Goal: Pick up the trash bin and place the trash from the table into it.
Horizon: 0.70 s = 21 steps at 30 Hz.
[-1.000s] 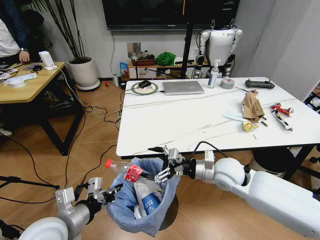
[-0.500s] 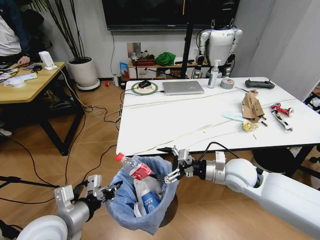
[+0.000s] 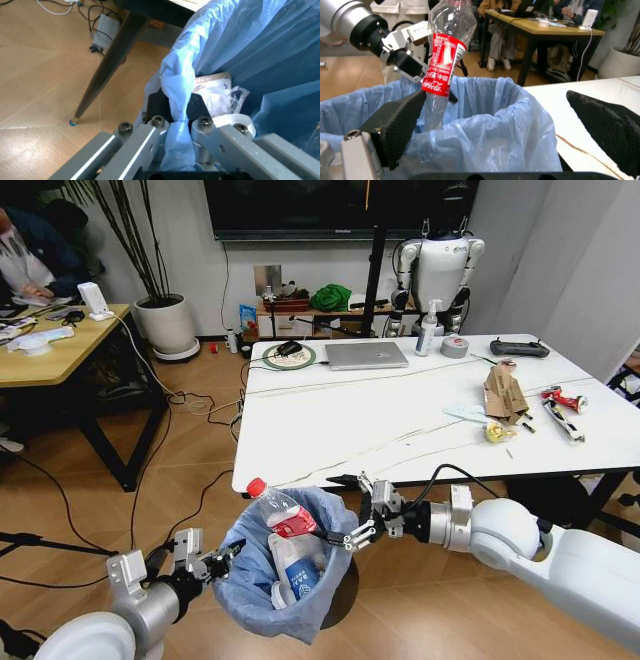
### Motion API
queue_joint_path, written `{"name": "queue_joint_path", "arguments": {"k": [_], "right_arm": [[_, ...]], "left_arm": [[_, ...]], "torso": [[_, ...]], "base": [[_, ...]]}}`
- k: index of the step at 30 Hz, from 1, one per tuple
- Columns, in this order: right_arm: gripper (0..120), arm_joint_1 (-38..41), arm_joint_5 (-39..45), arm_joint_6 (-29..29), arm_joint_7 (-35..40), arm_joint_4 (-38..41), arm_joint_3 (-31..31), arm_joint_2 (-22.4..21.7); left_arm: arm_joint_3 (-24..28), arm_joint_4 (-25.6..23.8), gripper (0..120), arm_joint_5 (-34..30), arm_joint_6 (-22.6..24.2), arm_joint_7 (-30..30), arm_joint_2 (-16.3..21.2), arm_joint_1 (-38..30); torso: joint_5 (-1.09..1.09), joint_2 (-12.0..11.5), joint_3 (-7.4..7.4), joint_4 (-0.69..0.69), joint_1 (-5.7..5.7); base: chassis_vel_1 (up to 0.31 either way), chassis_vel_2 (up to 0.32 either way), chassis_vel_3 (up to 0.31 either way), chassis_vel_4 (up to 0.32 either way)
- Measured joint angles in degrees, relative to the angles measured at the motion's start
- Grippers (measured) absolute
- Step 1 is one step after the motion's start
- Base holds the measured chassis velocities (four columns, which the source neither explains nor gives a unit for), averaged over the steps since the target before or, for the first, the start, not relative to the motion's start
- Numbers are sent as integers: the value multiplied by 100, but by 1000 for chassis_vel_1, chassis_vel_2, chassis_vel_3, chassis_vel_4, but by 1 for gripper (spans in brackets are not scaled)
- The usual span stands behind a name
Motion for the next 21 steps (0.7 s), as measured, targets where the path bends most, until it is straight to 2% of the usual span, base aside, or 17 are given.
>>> {"name": "queue_joint_path", "arguments": {"k": [21], "right_arm": [[100,-735,-73,142,-206,179,682,-449]], "left_arm": [[-16,-16,0,83,-1,36,-119,-52]], "torso": [[0,0,0,0,0]], "base": [[0,0,0,0]]}}
